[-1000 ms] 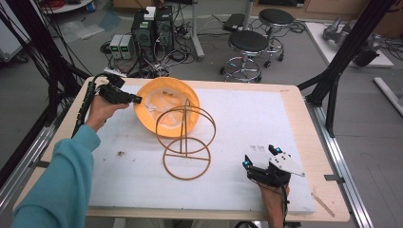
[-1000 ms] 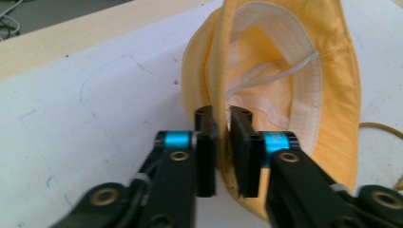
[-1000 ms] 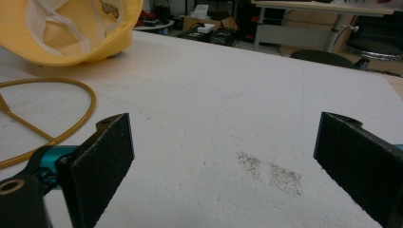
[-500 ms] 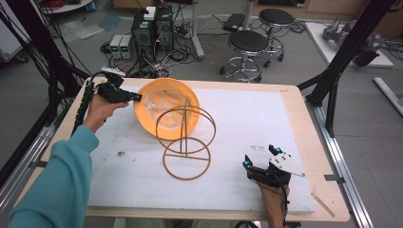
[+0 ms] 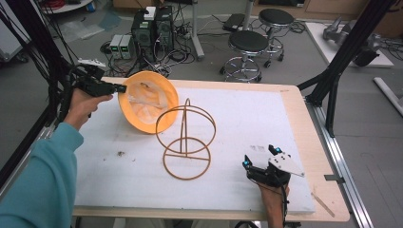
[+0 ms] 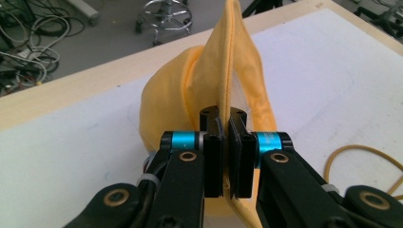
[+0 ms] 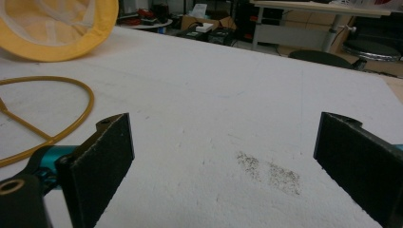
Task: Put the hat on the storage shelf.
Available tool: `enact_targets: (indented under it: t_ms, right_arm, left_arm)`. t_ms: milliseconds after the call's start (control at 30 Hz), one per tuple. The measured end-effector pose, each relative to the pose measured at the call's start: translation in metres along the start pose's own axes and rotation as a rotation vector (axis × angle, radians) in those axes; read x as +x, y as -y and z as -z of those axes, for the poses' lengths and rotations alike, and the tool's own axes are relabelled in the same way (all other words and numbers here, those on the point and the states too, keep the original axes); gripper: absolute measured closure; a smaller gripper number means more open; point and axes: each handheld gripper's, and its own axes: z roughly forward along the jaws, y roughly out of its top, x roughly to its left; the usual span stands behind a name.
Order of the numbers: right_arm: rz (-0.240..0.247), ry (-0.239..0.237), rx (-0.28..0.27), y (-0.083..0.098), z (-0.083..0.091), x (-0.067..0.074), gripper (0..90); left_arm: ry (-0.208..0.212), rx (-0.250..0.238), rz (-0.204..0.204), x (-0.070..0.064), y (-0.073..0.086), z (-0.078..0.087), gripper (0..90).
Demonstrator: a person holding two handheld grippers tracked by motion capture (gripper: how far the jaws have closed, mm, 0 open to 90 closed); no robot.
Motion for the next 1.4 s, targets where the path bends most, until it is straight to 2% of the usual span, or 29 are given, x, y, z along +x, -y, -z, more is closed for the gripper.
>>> enact_targets:
  t_ms: [367, 900, 1100, 1400]
  right_arm:
    - [0.003, 0.003, 0.001, 0.0, 0.0, 0.0, 4.9]
    - [0.01, -0.001, 0.002, 0.0, -0.001, 0.0, 4.9]
    - [0.001, 0.001, -0.001, 0.0, 0.0, 0.0, 4.9]
    - [0.002, 0.003, 0.0, 0.0, 0.0, 0.0, 4.9]
  left_arm:
    - [-0.037, -0.039, -0.005, 0.011, -0.008, 0.021, 85.9]
    - [-0.103, -0.053, -0.043, 0.019, -0.018, 0.042, 85.9]
    - [-0.12, -0.03, -0.071, 0.018, -0.018, 0.041, 85.9]
    - [-0.095, -0.013, -0.112, 0.004, -0.017, 0.03, 85.9]
